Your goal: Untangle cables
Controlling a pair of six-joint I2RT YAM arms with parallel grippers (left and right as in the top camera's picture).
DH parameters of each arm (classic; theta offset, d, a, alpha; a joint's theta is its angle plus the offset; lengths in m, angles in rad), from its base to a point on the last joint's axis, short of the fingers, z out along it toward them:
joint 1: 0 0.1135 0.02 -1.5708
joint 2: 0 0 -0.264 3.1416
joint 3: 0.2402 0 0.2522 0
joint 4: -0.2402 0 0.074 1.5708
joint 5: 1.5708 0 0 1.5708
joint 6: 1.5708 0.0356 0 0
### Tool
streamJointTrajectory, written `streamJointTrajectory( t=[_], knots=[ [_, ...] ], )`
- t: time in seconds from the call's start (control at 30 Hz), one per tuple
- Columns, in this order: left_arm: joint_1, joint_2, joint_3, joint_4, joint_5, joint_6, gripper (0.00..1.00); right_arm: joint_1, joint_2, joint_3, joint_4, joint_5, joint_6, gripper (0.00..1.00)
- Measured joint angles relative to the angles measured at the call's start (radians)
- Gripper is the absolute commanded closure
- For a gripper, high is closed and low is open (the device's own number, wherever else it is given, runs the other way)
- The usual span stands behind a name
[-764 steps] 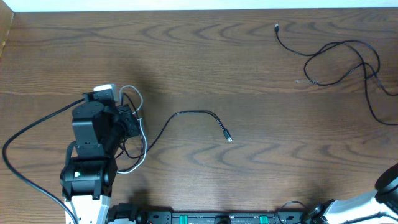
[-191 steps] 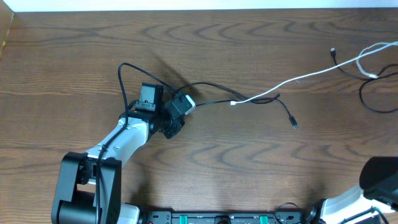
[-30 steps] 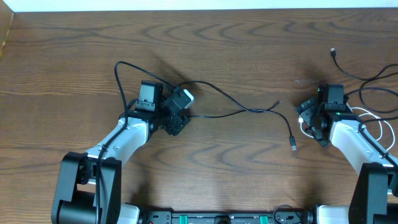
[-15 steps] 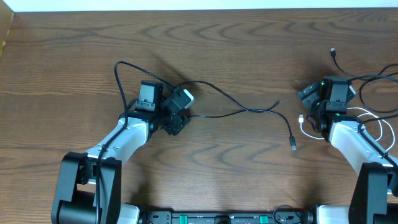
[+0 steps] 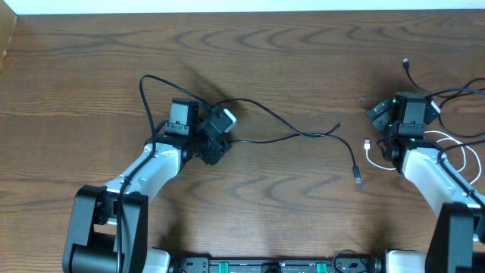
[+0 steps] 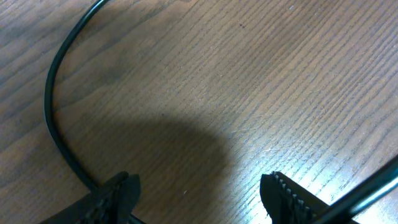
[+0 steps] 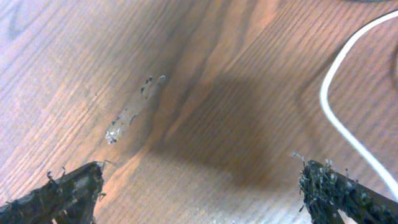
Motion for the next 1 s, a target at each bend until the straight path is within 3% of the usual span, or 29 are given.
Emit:
streamJointTrajectory(
  t=[0.33, 0.53, 1.0],
  knots=[
    [0.0, 0.0, 0.0, -0.001, 0.0, -0.003, 0.34, 0.0, -0.257, 0.016, -0.349, 0.191, 0.02, 0.01],
    [0.0, 0.0, 0.0, -0.001, 0.0, -0.003, 0.34, 0.0, -0.277, 0.01, -0.541, 0.23, 0.15, 0.01],
    [0.0, 0.0, 0.0, -0.002, 0.0, -0.009, 0.36, 0.0, -0.259, -0.208, -0.263, 0.159, 0.214, 0.01]
  ],
)
